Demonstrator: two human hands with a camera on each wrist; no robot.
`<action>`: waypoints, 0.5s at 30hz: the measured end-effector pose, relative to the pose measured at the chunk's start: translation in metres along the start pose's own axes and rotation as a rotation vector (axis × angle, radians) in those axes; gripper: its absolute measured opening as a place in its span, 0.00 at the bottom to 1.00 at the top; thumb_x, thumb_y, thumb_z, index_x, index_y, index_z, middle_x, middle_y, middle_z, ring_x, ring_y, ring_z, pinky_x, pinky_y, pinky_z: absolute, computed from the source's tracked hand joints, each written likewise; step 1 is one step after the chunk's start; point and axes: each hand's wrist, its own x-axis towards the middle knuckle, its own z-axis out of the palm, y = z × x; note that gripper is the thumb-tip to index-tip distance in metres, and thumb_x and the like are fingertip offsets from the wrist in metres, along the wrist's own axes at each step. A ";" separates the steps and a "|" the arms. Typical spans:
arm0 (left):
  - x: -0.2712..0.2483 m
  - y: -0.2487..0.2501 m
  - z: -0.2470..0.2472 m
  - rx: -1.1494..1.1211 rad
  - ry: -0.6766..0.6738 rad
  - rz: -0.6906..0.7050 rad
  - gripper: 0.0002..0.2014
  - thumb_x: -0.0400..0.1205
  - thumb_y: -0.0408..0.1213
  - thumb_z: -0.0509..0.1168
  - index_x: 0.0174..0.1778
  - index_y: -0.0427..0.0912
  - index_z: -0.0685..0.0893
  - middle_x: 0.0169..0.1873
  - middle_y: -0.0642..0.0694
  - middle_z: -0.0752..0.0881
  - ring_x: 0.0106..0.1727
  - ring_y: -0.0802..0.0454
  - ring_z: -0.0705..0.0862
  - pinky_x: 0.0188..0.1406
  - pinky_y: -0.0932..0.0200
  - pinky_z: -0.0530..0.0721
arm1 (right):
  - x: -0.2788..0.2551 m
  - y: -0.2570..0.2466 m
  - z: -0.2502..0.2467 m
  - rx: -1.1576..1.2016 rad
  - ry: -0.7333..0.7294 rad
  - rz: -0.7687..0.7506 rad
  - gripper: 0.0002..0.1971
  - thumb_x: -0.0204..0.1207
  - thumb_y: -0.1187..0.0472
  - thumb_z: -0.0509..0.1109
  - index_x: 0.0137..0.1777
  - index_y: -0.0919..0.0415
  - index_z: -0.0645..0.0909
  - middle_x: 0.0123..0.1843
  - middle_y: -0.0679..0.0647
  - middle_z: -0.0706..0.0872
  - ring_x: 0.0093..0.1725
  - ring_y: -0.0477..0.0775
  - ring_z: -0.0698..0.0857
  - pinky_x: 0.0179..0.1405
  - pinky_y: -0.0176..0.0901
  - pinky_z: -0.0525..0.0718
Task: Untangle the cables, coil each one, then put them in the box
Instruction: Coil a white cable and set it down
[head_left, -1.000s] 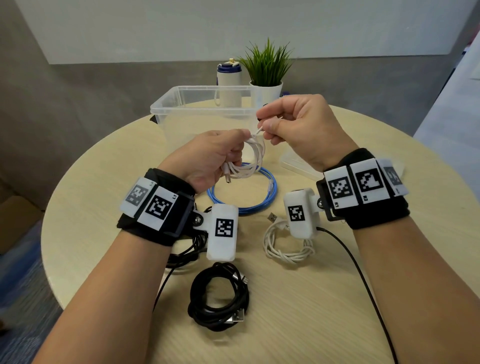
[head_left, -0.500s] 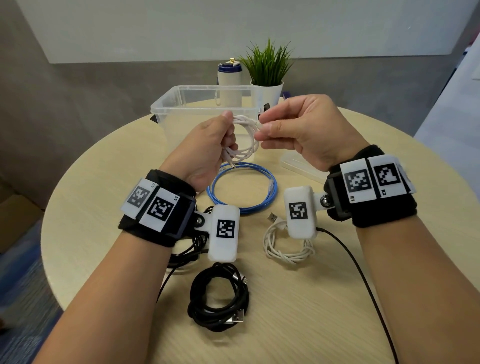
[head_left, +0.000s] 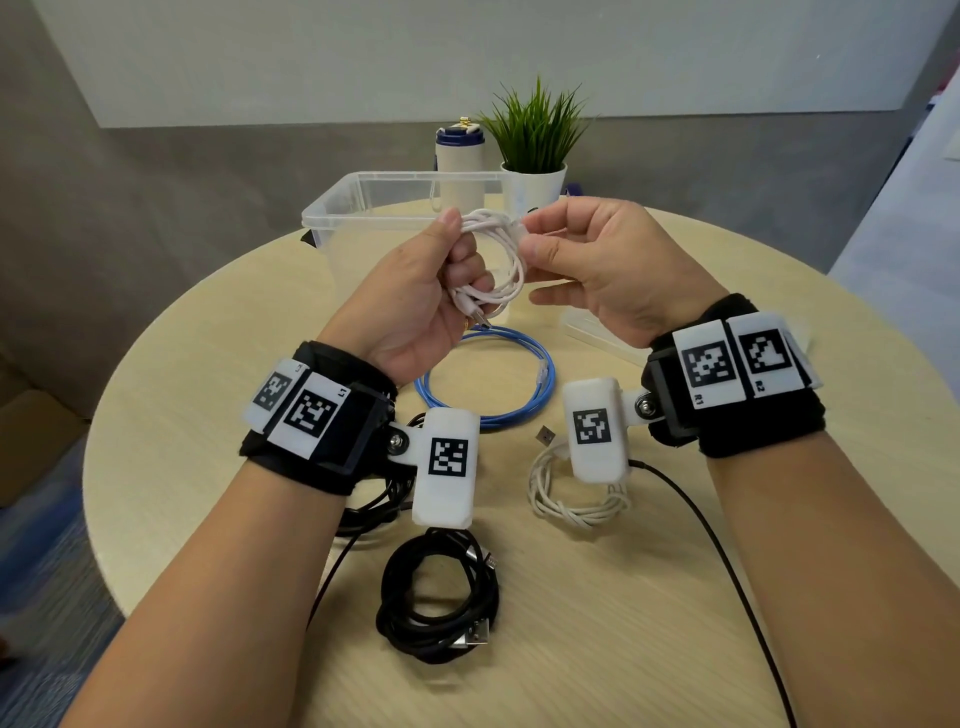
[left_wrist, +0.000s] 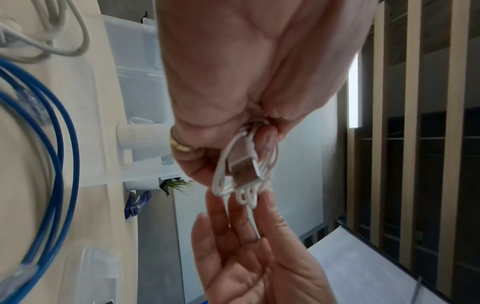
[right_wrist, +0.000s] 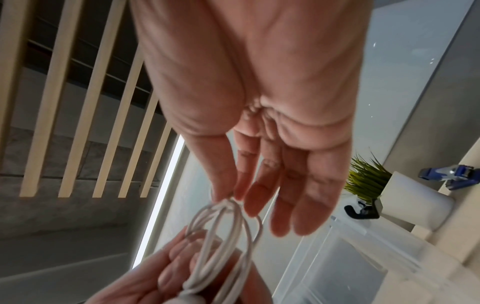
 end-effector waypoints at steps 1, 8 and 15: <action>-0.001 0.000 0.001 -0.017 -0.015 0.001 0.20 0.89 0.46 0.48 0.31 0.44 0.66 0.22 0.52 0.65 0.31 0.53 0.69 0.42 0.58 0.72 | -0.001 -0.001 -0.001 0.024 -0.005 0.004 0.04 0.76 0.69 0.70 0.46 0.60 0.82 0.41 0.57 0.86 0.39 0.51 0.86 0.46 0.51 0.86; 0.000 -0.002 0.003 -0.034 -0.047 -0.010 0.20 0.89 0.47 0.47 0.32 0.44 0.67 0.22 0.52 0.67 0.31 0.54 0.72 0.40 0.60 0.78 | -0.001 -0.003 -0.003 0.123 -0.005 0.022 0.08 0.77 0.65 0.71 0.55 0.62 0.81 0.48 0.62 0.85 0.46 0.61 0.85 0.44 0.60 0.89; 0.000 -0.001 0.000 0.093 0.011 0.016 0.17 0.88 0.42 0.51 0.35 0.42 0.74 0.25 0.50 0.75 0.32 0.53 0.77 0.41 0.60 0.80 | -0.001 0.000 0.000 -0.038 -0.090 0.044 0.08 0.80 0.65 0.67 0.55 0.67 0.82 0.39 0.55 0.85 0.36 0.49 0.85 0.34 0.41 0.85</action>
